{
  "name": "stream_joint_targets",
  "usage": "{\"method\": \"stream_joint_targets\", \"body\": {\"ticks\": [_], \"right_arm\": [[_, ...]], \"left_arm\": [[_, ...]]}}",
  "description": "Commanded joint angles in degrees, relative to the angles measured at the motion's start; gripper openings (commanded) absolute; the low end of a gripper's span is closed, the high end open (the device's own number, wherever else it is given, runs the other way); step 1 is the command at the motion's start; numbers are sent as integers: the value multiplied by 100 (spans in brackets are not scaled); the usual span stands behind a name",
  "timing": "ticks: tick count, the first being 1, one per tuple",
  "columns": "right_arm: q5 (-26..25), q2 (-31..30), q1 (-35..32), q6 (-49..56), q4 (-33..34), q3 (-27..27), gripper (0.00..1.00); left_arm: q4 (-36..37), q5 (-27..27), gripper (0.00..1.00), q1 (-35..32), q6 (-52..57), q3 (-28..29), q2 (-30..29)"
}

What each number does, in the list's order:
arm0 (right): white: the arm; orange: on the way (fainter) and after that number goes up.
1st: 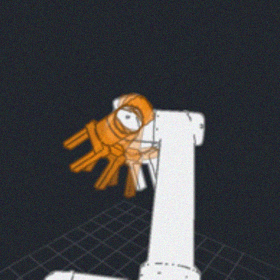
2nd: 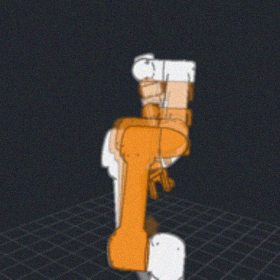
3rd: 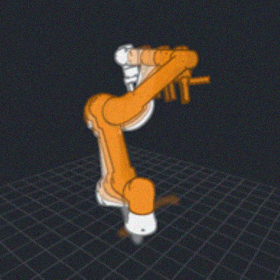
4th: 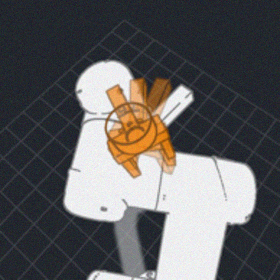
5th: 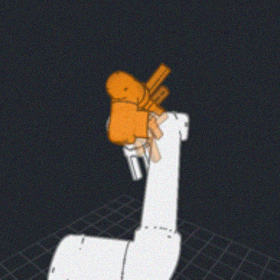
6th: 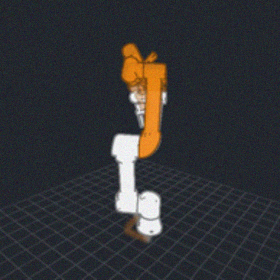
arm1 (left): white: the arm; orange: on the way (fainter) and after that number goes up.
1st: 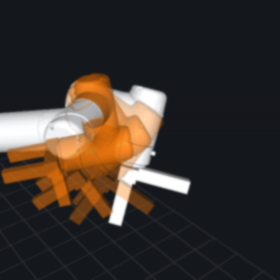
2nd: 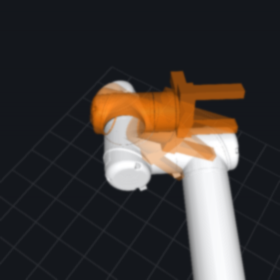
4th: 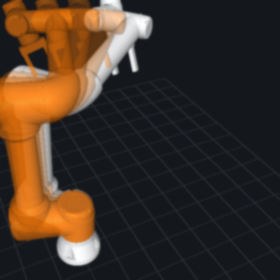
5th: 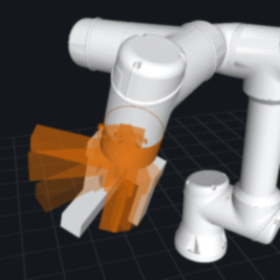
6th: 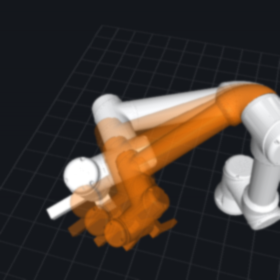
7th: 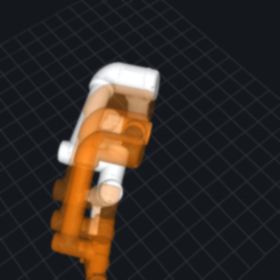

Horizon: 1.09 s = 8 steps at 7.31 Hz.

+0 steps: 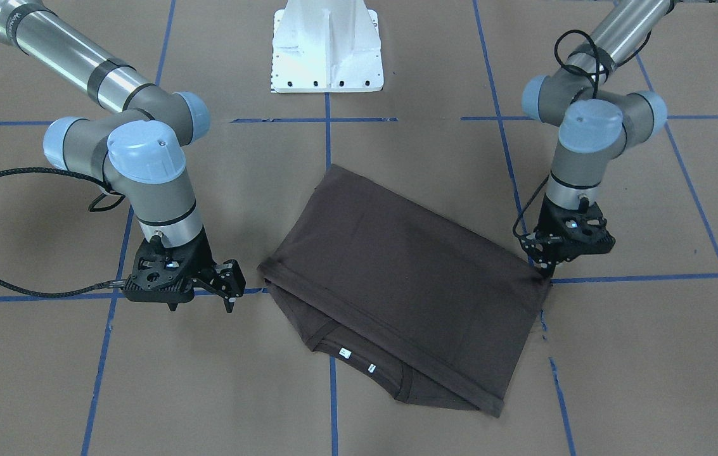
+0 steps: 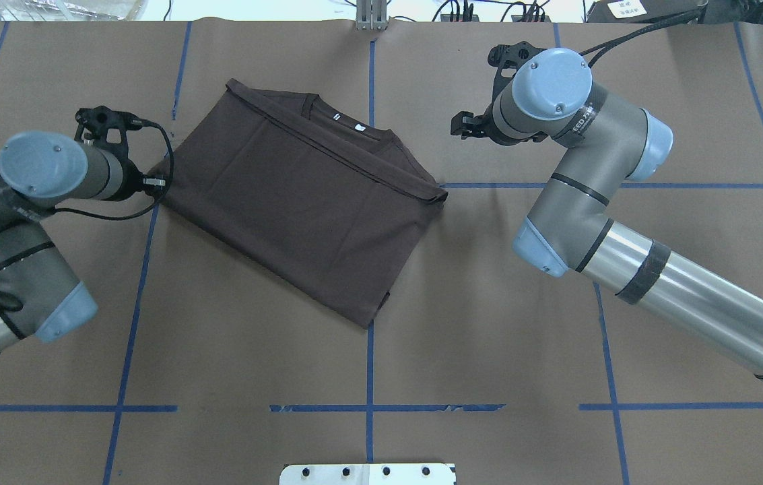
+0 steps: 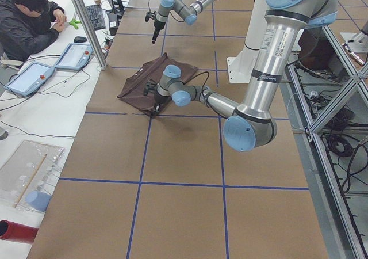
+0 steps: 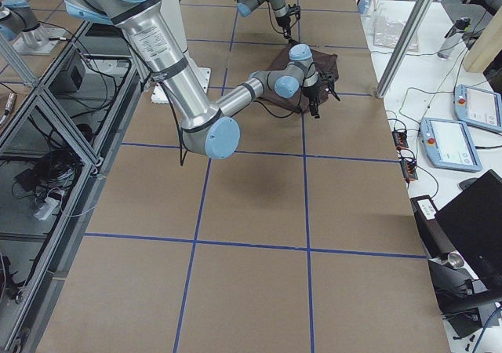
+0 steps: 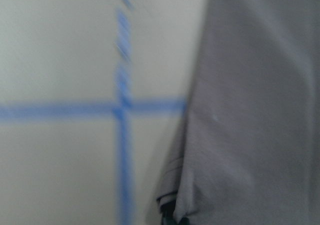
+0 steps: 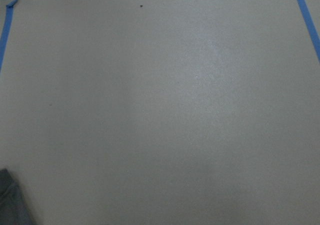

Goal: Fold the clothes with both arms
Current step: 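Release the hem and lift both grippers away from the folded shirt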

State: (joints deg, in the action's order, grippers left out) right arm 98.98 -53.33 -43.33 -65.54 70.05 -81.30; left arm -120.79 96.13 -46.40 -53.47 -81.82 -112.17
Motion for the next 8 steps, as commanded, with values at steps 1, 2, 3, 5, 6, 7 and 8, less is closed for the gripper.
{"method": "stream_joint_targets", "body": {"ticks": [1,2,3,5,6,7,8], "right_arm": [[16,15,-17,-2,0,-8,100],[16,24,-18,-2,0,-26,100],[7,33,0,-29,0,-44,100],[-19,111,96,-125,0,-26,100],[-46,260,218,-326,9,17,100],[-176,566,402,-989,44,122,98],[-587,978,674,-1091,44,428,94]], "left_arm": [[-1186,-15,0,-657,528,2765,-1713],[-1218,-6,0,-912,887,2872,-1842],[-1218,-6,0,-950,917,2917,-1817],[-1332,11,100,-959,1414,2552,-1512],[-1280,212,100,-976,1531,2079,-1327],[-1323,562,100,-976,1533,1830,-1194],[-1333,652,100,-968,1480,1497,-1002]]}}
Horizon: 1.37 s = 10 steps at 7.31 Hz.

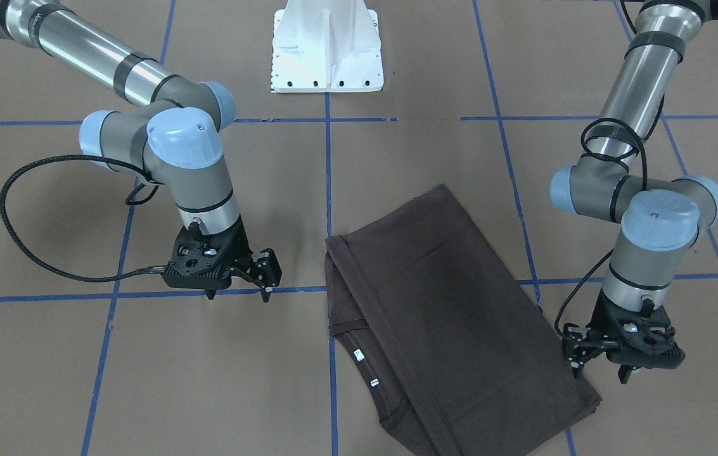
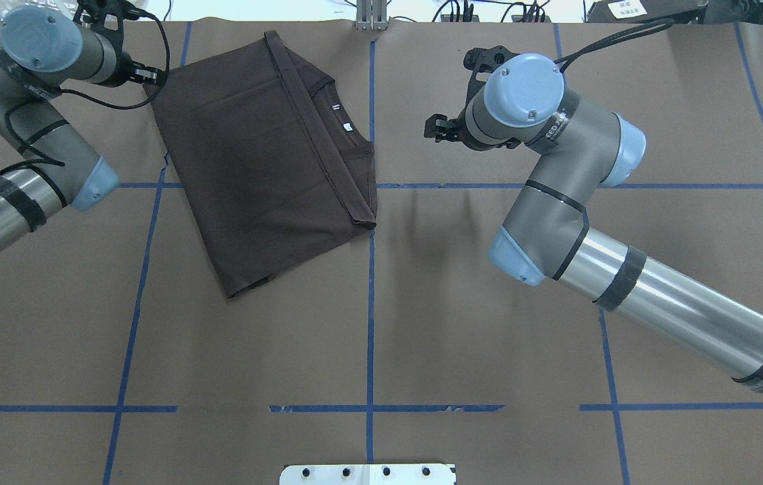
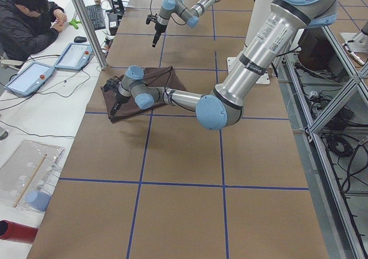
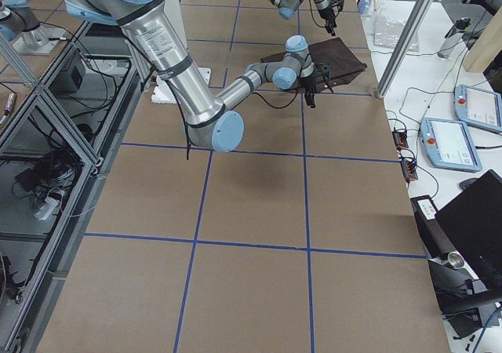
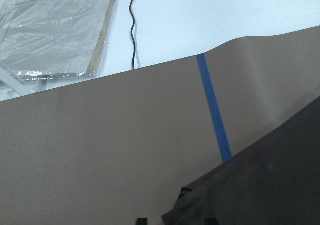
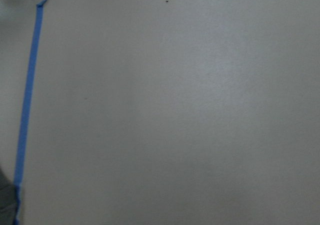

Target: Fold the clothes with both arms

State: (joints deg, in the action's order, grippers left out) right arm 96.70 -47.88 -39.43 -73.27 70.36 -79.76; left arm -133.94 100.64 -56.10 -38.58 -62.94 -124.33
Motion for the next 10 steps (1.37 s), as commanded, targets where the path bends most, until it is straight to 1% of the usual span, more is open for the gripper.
{"method": "stream_joint_targets", "body": {"ticks": [1,2,4,5,6,8,10], "right_arm": [[-449,907,409,-320,-5,833,88],[-476,1268,462,-363,-75,1265,83],[-564,1386,568,-373,-626,1751,66],[-617,1386,647,-364,-673,1814,62],[-782,1386,752,-373,-673,1971,58],[-819,1386,797,-364,-673,2025,52],[-898,1395,814,-364,-673,2078,51]], "left_arm": [[-18,210,100,2,-35,-577,330],[-18,210,100,20,-53,-605,348],[-27,201,100,72,-201,-596,348],[-27,201,100,81,-202,-605,366],[-27,201,100,81,-202,-596,375],[-27,201,100,81,-202,-596,375],[-27,201,100,81,-211,-587,375]]}}
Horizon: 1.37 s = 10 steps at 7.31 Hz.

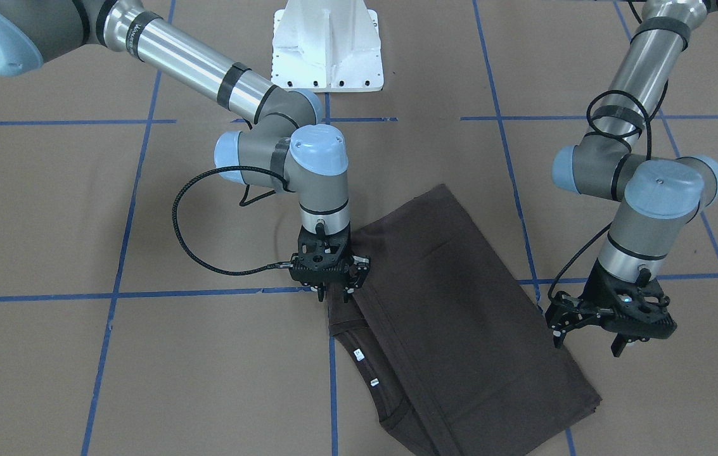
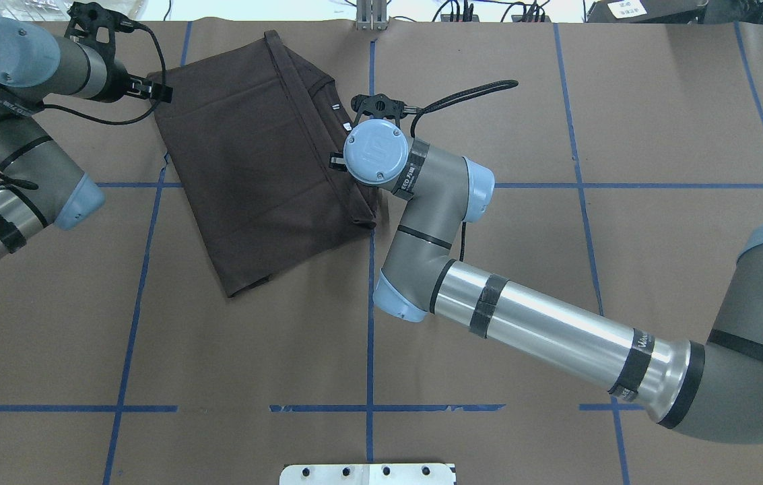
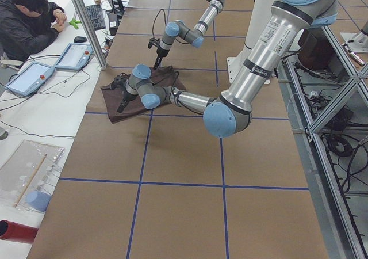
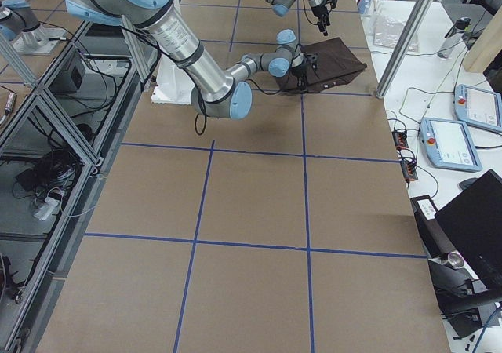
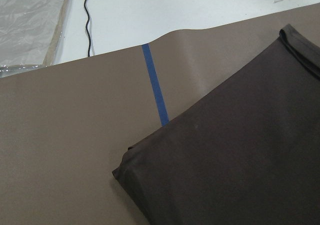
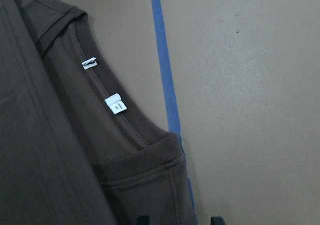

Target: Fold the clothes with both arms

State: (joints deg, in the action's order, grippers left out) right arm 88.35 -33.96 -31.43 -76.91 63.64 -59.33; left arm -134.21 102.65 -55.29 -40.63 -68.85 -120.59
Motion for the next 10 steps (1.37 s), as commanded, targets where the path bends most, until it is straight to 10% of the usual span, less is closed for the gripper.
{"method": "stream_joint_targets", "body": {"ticks": [1,4,8,10], "right_arm": [[-81,12,23,9,-1,79,51],[-81,47,32,9,-1,98,43],[-134,47,32,0,-1,133,0],[-143,47,32,-35,25,115,0]], "left_arm": [[0,0,100,0,2,3,9],[0,-9,100,0,2,12,9],[0,0,100,0,2,4,9],[0,0,100,0,-7,3,9]]}}
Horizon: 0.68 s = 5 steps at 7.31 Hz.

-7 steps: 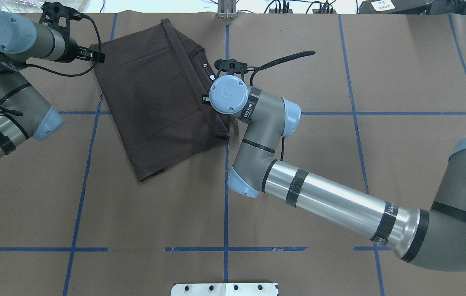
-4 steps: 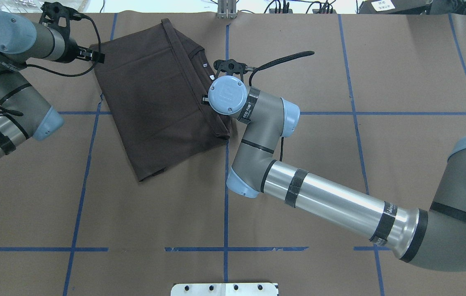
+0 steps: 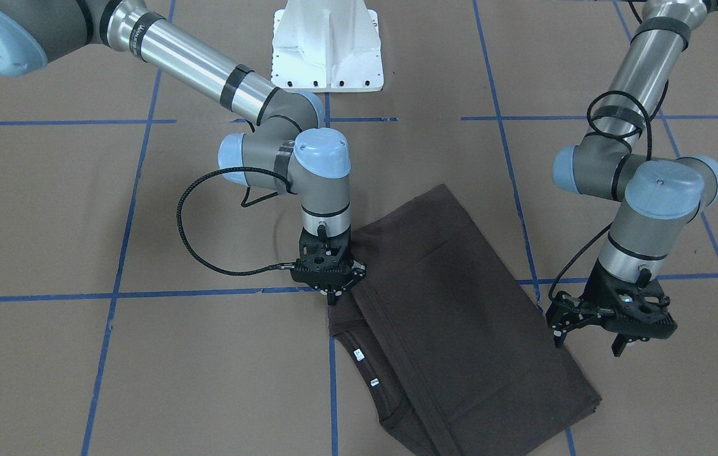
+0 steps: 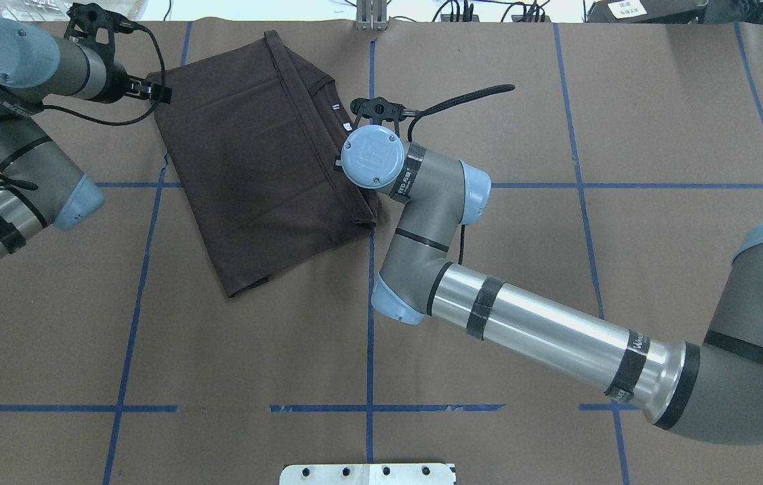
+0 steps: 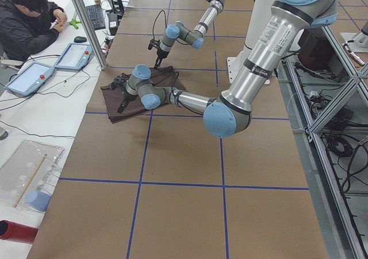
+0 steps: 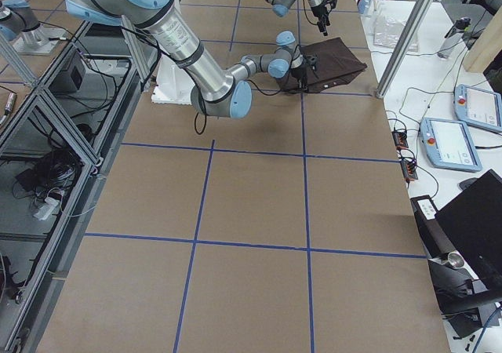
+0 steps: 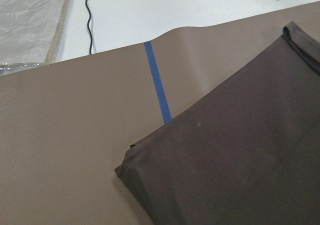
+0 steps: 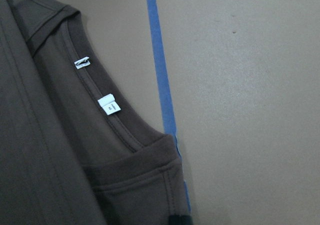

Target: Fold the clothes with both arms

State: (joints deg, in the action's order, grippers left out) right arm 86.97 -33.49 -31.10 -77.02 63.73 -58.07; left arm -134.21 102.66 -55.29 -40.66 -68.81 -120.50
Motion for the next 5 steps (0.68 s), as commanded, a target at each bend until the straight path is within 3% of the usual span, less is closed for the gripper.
{"method": "stream_joint_targets", "body": {"ticks": [1,2,3,4,5], "right_arm": [[-4,-9,-1,-49,17,-38,0],[-4,-9,-10,-41,25,-64,0],[-4,-9,-10,20,25,-64,8],[-13,-9,-1,29,34,-56,56],[-13,-17,-1,29,34,-47,59]], "left_arm": [[0,0,100,0,-3,-1,0],[0,0,100,9,-46,-1,0],[0,0,100,9,-47,8,0],[0,0,100,9,-47,-1,0],[0,0,100,9,-47,-1,0]]}}
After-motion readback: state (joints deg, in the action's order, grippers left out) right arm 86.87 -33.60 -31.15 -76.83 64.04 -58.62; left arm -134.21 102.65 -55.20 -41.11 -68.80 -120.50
